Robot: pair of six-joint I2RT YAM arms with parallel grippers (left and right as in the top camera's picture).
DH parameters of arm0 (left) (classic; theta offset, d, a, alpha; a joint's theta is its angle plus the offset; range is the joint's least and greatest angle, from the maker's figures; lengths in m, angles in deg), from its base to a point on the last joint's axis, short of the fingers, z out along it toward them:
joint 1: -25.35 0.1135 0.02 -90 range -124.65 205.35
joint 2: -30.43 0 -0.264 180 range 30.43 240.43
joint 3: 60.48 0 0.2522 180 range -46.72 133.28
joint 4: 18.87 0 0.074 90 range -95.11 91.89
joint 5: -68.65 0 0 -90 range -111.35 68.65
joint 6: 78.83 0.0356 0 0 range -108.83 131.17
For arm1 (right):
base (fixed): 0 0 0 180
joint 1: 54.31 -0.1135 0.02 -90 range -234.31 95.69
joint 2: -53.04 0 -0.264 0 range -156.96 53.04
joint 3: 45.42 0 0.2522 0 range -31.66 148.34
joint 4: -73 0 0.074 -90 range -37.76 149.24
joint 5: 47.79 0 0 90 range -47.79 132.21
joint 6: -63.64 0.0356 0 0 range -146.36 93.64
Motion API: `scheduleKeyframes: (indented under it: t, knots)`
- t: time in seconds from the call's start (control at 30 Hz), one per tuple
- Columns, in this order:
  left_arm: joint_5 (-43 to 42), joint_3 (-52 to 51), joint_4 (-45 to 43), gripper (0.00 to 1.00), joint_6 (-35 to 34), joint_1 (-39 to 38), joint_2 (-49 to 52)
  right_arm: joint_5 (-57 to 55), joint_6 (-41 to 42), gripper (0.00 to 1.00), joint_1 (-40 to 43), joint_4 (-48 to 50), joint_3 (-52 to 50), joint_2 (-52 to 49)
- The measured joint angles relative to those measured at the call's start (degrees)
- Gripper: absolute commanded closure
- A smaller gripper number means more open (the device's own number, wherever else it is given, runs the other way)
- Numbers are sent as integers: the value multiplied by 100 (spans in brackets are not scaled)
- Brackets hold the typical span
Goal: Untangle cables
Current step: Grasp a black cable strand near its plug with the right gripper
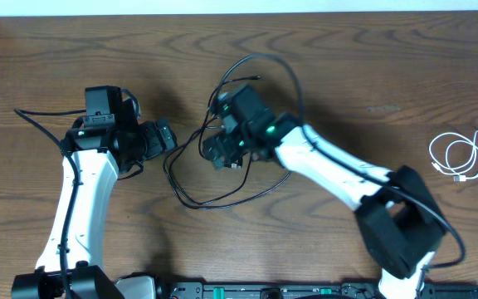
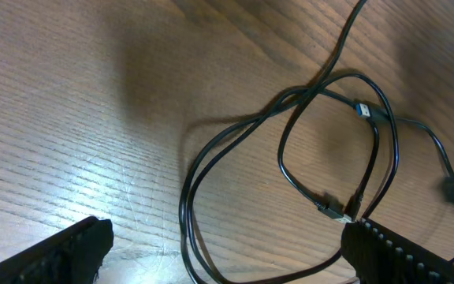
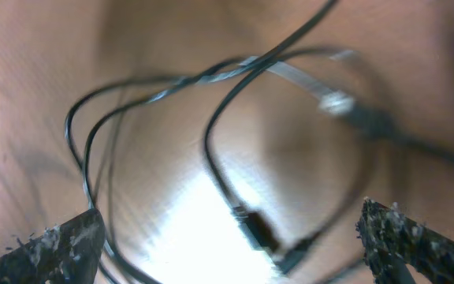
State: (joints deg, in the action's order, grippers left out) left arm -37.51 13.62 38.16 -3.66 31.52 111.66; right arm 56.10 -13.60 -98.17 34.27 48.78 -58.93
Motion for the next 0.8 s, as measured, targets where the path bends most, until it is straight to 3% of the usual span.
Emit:
scheduleKeyframes:
  t: [0.33, 0.63, 0.7, 0.8]
  knots:
    - [0, 0, 0, 2, 0, 0, 0, 170, -24, 3, -1040, 514, -61, -835]
    - [22, 0, -2, 2, 0, 15, 0, -87, -31, 56, -1408, 811, -63, -988]
    - [22, 0, -2, 2, -4, 15, 0, -157, -28, 64, -1414, 807, -63, -994]
    - [22, 0, -2, 2, -17, 15, 0, -214, -20, 65, -1414, 811, -66, -1014]
